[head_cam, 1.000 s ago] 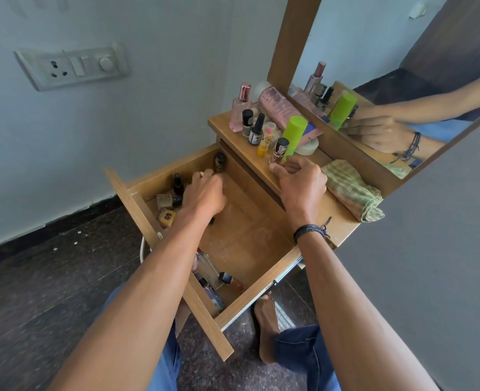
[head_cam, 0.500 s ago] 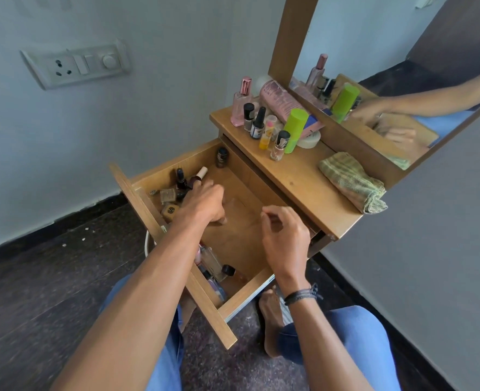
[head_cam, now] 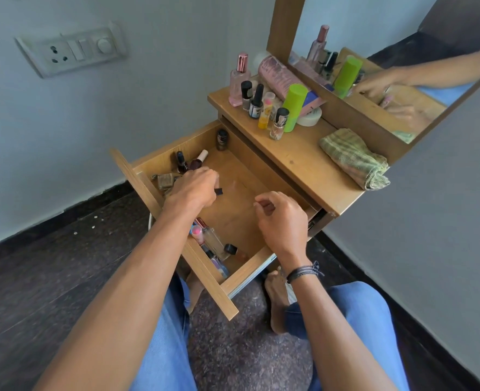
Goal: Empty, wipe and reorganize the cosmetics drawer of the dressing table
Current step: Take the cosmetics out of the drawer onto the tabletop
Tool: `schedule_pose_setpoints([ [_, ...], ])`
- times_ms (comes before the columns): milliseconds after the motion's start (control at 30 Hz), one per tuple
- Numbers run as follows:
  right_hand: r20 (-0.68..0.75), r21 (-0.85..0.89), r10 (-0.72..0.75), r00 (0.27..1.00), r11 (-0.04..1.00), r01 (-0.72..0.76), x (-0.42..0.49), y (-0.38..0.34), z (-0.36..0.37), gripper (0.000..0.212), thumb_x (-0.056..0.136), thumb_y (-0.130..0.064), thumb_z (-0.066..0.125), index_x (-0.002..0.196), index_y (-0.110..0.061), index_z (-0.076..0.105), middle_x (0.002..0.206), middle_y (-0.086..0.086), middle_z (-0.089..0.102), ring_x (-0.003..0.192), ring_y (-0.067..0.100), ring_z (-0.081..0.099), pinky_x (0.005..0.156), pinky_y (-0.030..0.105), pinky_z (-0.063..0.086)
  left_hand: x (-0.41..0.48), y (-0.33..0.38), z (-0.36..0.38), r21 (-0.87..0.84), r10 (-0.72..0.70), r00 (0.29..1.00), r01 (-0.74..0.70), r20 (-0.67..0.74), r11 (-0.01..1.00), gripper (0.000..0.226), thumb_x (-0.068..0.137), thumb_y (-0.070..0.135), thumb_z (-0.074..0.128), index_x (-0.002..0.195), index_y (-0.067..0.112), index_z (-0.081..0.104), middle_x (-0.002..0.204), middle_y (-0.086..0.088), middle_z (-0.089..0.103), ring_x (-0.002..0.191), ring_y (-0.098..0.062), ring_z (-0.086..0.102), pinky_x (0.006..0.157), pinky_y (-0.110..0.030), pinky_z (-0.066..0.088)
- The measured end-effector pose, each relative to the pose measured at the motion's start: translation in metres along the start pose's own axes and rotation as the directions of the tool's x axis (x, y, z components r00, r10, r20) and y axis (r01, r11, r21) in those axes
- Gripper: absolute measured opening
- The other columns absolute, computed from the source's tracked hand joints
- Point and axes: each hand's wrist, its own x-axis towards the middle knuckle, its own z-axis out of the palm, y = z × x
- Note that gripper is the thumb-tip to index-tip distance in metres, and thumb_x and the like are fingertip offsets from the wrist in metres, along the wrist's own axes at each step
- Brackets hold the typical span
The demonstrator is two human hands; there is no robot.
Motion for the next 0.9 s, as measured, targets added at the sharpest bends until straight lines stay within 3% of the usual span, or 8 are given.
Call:
schedule_pose_setpoints([
  [67, 0.160, -0.067, -0.054, 0.986, 0.996, 0.066, 0.000, -0.002, -0.004, 0.014, 0.092, -0.036, 0.072, 0.103, -0.028, 0.075, 0.094, -0.014, 0.070, 0.085, 0.008, 0.062, 0.076, 0.034, 0.057, -0.004, -0.002, 0.001, -0.035, 0.015, 0.998, -0.017, -0.056, 0.999, 0.032, 0.092, 0.000, 0.061, 0.117, 0.019, 0.061, 0.127, -0.006, 0.056, 0.113, -0.032, 0.060, 0.088, -0.047, 0.054],
  [133, 0.358, -0.054, -0.057, 0.932, 0.995, 0.082, 0.001, -0.008, -0.012, 0.032, 0.088, -0.057, 0.071, 0.106, -0.030, 0.074, 0.098, -0.015, 0.070, 0.090, 0.008, 0.062, 0.078, 0.032, 0.056, -0.006, -0.005, 0.004, -0.074, 0.013, 0.997, -0.018, -0.077, 0.997, 0.029, 0.094, 0.006, 0.062, 0.120, 0.019, 0.057, 0.130, -0.005, 0.055, 0.112, -0.032, 0.060, 0.085, -0.046, 0.053],
  [233, 0.670, -0.054, -0.025, 0.742, 0.995, 0.082, 0.001, -0.022, -0.018, 0.061, 0.074, -0.079, 0.066, 0.115, -0.034, 0.071, 0.107, -0.016, 0.069, 0.093, 0.007, 0.064, 0.080, 0.031, 0.056, -0.010, -0.003, 0.000, -0.223, -0.006, 0.998, -0.008, -0.065, 0.975, 0.026, 0.098, 0.015, 0.061, 0.123, 0.018, 0.054, 0.134, -0.004, 0.055, 0.116, -0.030, 0.058, 0.082, -0.040, 0.046],
  [333, 0.778, -0.238, 0.034, 0.627, 0.940, 0.245, -0.005, -0.034, -0.012, 0.060, 0.073, -0.078, 0.069, 0.113, -0.033, 0.071, 0.102, -0.009, 0.072, 0.087, 0.016, 0.067, 0.076, 0.036, 0.059, -0.015, 0.002, -0.008, -0.432, -0.008, 0.998, -0.019, -0.060, 0.902, 0.028, 0.101, 0.017, 0.058, 0.128, 0.018, 0.052, 0.137, -0.004, 0.054, 0.121, -0.029, 0.055, 0.089, -0.038, 0.045],
  [433, 0.719, -0.337, 0.058, 0.693, 0.900, 0.275, -0.009, -0.041, -0.002, 0.033, 0.089, -0.046, 0.072, 0.112, -0.022, 0.070, 0.100, 0.001, 0.073, 0.087, 0.025, 0.069, 0.077, 0.037, 0.059, -0.026, 0.002, -0.012, -0.674, -0.028, 0.998, -0.023, -0.065, 0.738, 0.026, 0.103, 0.018, 0.055, 0.129, 0.022, 0.052, 0.145, 0.001, 0.049, 0.125, -0.020, 0.052, 0.097, -0.035, 0.046],
  [500, 0.663, -0.326, 0.070, 0.745, 0.923, 0.203, -0.009, -0.041, 0.003, 0.026, 0.092, -0.035, 0.068, 0.111, -0.018, 0.069, 0.098, 0.004, 0.071, 0.086, 0.027, 0.069, 0.078, 0.041, 0.060, -0.035, -0.002, -0.014, -0.789, -0.078, 0.994, -0.015, -0.079, 0.614, 0.024, 0.104, 0.021, 0.052, 0.127, 0.027, 0.051, 0.136, 0.005, 0.053, 0.120, -0.018, 0.055, 0.101, -0.043, 0.050],
  [667, 0.549, -0.185, 0.138, 0.825, 0.982, -0.041, -0.001, -0.050, 0.015, 0.028, 0.097, -0.040, 0.065, 0.109, -0.014, 0.068, 0.092, 0.004, 0.069, 0.080, 0.026, 0.068, 0.074, 0.042, 0.061, -0.044, -0.007, -0.015, -0.888, -0.227, 0.957, -0.059, -0.180, 0.456, 0.019, 0.106, 0.023, 0.047, 0.125, 0.025, 0.052, 0.124, 0.006, 0.062, 0.113, -0.016, 0.059, 0.095, -0.046, 0.055],
  [900, 0.593, -0.149, 0.063, 0.803, 0.988, 0.033, 0.001, -0.062, 0.036, 0.028, 0.097, -0.030, 0.063, 0.119, -0.013, 0.067, 0.101, 0.008, 0.067, 0.083, 0.027, 0.064, 0.073, 0.039, 0.060, -0.044, -0.003, -0.014, -0.923, -0.308, 0.931, -0.069, -0.196, 0.379, 0.017, 0.106, 0.018, 0.047, 0.122, 0.024, 0.051, 0.120, 0.001, 0.065, 0.112, -0.017, 0.062, 0.084, -0.043, 0.061],
])
